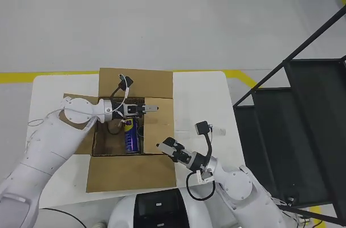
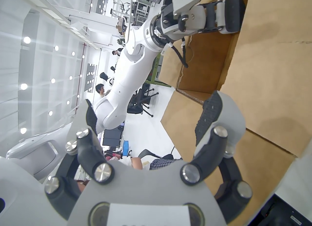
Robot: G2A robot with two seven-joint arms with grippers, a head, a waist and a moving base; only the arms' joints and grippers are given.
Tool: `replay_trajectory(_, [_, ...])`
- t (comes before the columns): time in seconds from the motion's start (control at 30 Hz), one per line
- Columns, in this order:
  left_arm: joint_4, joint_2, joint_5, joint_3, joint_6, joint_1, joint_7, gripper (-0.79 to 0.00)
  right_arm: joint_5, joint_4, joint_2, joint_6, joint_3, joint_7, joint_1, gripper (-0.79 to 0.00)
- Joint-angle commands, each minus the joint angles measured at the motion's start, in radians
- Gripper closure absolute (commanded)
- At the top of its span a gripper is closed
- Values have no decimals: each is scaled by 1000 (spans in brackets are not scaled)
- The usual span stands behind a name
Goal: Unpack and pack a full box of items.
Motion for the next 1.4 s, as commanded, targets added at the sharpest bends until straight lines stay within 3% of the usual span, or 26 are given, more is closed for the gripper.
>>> replay_trajectory(0.0, [36, -18, 0, 23, -20, -17, 13, -785, 0, -2, 2, 1, 1, 2, -3, -785])
replay_trajectory(0.1, [90, -46, -25, 49, -50, -39, 15, -785, -3, -5, 4, 3, -3, 13, -3, -785])
replay_trajectory(0.17, [122, -61, -90, 47, -133, -47, -21, -785, -5, -9, 6, 4, -10, 23, -1, -785])
replay_trajectory(0.37, [146, -65, -222, 4, -281, -38, -120, -785, -23, -25, 9, 8, -40, 53, 6, -785])
replay_trajectory(0.6, [75, -79, -394, -13, -258, -39, -277, -785, -61, -45, 13, 24, -83, 76, 22, -785])
replay_trajectory(0.83, [-3, -106, -454, 23, -221, -51, -316, -785, -111, -51, 18, 97, -98, 73, 24, -785])
replay_trajectory(1.0, [-2, -121, -452, 42, -213, -62, -324, -785, -160, -82, 23, 121, -63, -34, -23, -785])
replay_trajectory(1.17, [6, -97, -439, -22, -201, -51, -336, -785, -176, -108, 30, 135, 17, -156, -105, -785])
replay_trajectory(1.37, [-75, -29, -387, -169, -163, 22, -373, -785, -146, -32, 31, 200, 71, -212, -107, -785])
